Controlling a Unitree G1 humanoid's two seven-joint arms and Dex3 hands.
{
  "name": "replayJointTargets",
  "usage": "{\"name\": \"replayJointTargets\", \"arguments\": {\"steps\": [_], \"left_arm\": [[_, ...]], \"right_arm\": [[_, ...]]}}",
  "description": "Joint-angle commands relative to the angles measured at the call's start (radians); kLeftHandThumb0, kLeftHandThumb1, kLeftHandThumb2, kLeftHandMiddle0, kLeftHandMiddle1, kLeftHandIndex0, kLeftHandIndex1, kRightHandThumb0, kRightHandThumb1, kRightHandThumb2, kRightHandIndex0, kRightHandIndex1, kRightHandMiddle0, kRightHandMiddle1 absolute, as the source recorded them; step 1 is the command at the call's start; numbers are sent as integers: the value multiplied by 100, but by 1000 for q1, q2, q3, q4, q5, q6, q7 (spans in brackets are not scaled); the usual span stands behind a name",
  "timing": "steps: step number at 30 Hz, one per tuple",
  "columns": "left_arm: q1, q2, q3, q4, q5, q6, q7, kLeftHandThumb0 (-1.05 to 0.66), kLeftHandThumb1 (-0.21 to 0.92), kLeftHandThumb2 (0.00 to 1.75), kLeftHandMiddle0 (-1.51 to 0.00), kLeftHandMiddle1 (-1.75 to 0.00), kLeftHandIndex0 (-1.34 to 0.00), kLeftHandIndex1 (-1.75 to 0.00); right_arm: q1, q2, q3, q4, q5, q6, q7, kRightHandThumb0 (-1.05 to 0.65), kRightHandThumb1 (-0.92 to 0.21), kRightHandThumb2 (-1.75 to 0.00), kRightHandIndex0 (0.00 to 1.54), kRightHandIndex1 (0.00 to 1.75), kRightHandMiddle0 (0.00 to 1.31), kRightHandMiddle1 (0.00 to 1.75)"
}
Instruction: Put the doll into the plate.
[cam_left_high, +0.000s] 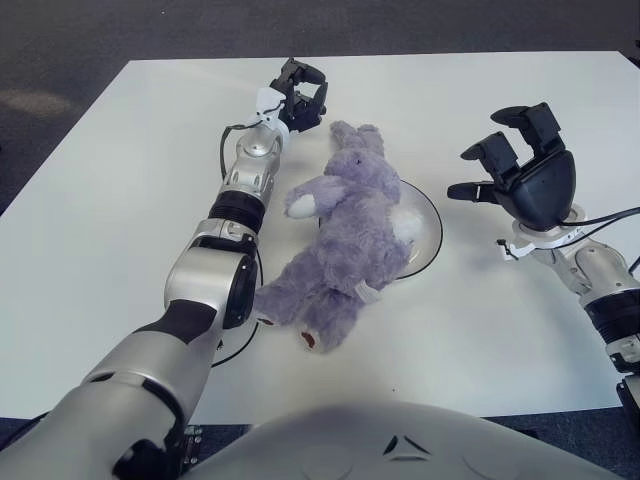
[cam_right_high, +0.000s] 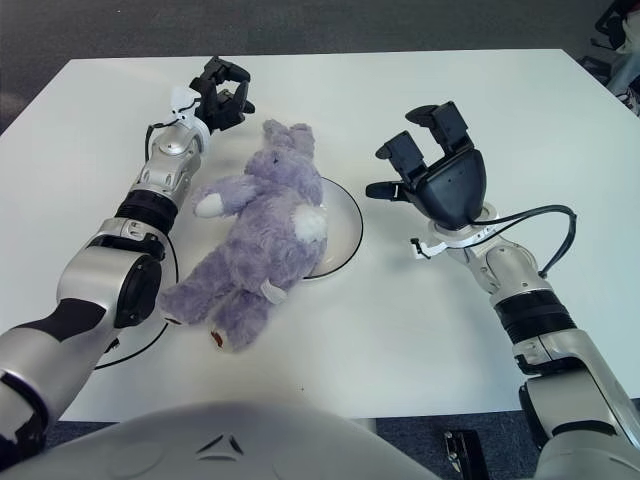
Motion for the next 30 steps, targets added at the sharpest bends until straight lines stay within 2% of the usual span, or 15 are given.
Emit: {"name": "replayJointTargets", "arguments": {"steps": [1, 4, 13, 17, 19, 22, 25, 30], "left_arm": [[18, 12, -3, -11, 3, -10, -11, -1, 63, 88, -47, -154, -24, -175], [21, 13, -5, -17, 4, -4, -12, -1, 62, 88, -47, -153, -24, -175], [20, 19, -3, -15, -2, -1, -25, -1, 62, 88, -48, -153, -24, -175], [18, 23, -3, -9, -1, -4, -30, -1, 62, 89, -48, -153, -23, -175], [16, 25, -5, -4, 1, -4, -32, -1, 62, 89, -48, -153, -24, -175], [12, 29, -10, 5, 8, 0, -34, -1, 59, 92, -51, -152, -25, -175], [8, 33, -18, 12, 17, 6, -31, -1, 55, 99, -54, -155, -26, -175], [4, 33, -25, 22, 25, 6, -23, -1, 45, 114, -58, -163, -29, -175]], "right_arm": [[-5, -12, -27, -9, 27, 18, 46, -36, -84, -63, 23, 132, 24, 175], [11, -10, -48, -25, 56, 37, 114, -36, -85, -61, 23, 132, 24, 175], [39, 2, -74, -63, 71, 86, 202, -36, -87, -58, 22, 131, 22, 175], [40, -2, -74, -80, 85, 81, 250, -36, -91, -53, 15, 117, 20, 175], [33, -3, -72, -111, 110, 67, 307, -54, -89, -57, 11, 98, 8, 141], [33, -9, -72, -141, 172, 16, 395, -65, -84, -58, 6, 81, 3, 115], [42, -15, -80, -145, 231, -36, 452, -70, -78, -58, 2, 69, 1, 101], [56, -8, -97, -172, 302, -100, 525, -74, -74, -57, 0, 55, 0, 93]]}}
